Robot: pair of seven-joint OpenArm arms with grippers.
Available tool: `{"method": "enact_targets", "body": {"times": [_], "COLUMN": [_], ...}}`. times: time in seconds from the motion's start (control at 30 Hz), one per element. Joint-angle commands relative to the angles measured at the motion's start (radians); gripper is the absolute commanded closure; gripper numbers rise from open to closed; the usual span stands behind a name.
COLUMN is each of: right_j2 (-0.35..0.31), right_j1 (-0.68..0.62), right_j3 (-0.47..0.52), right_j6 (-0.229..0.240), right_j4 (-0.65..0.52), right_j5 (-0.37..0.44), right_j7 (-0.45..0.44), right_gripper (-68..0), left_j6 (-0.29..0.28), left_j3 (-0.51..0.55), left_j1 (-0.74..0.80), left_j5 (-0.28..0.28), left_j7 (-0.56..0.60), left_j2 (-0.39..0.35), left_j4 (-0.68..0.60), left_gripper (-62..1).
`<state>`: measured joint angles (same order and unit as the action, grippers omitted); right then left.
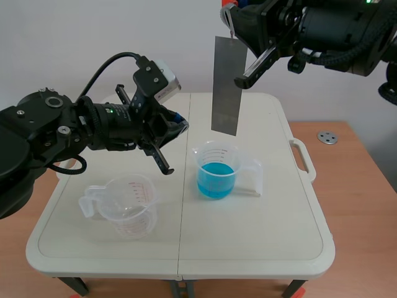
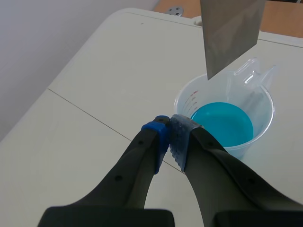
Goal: Hold the metal plate by the orange handle, dip it into the blue solution, take it out and point at it, then put the plate back in the beaker on the left.
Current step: 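Lower the plate into the blue solution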
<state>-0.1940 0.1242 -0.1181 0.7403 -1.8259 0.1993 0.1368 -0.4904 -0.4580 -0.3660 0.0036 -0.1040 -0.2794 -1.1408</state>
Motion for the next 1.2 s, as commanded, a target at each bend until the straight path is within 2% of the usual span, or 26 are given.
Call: {"method": "enact_targets", "body": {"times": [0.0,0.2,0.27,0.4,0.53,0.83,1.17], "right_j2": [-0.005,-0.005,-0.005,-0.005,-0.005,-0.003,0.004], "right_j1": [0.028,0.028,0.028,0.028,0.028,0.029,0.029], "right_j3": [-0.001,-0.001,-0.004,-0.017,-0.021,-0.021,-0.056], "right_j6": [0.005,0.005,0.005,0.005,0.005,0.005,0.005], "right_j4": [-0.011,-0.002,0.01,0.042,0.067,0.144,0.237], "right_j5": [0.014,0.014,0.014,0.014,0.013,0.003,-0.089], "right_j7": [-0.011,-0.013,-0.013,-0.027,-0.053,-0.109,-0.206], "right_gripper": [-1.3,-1.3,-1.3,-1.3,-1.3,-1.3,-1.3], "left_j6": [0.006,0.01,0.028,0.036,0.061,0.062,0.062], "left_j3": [0.003,0.007,0.016,0.051,0.115,0.344,0.657], "left_j1": [-0.016,0.02,0.055,0.144,0.256,0.562,0.982], "left_j5": [-0.017,-0.099,-0.124,-0.131,-0.178,-0.28,-0.314], "left_j7": [0.009,0.008,0.009,0.01,0.01,0.029,0.096], "left_j2": [-0.023,-0.118,-0.16,-0.239,-0.311,-0.421,-0.42], "left_j4": [-0.018,-0.082,-0.128,-0.225,-0.319,-0.493,-0.654], "left_gripper": [-1.3,-1.3,-1.3,-1.3,-1.3,-1.3,-1.3]}}
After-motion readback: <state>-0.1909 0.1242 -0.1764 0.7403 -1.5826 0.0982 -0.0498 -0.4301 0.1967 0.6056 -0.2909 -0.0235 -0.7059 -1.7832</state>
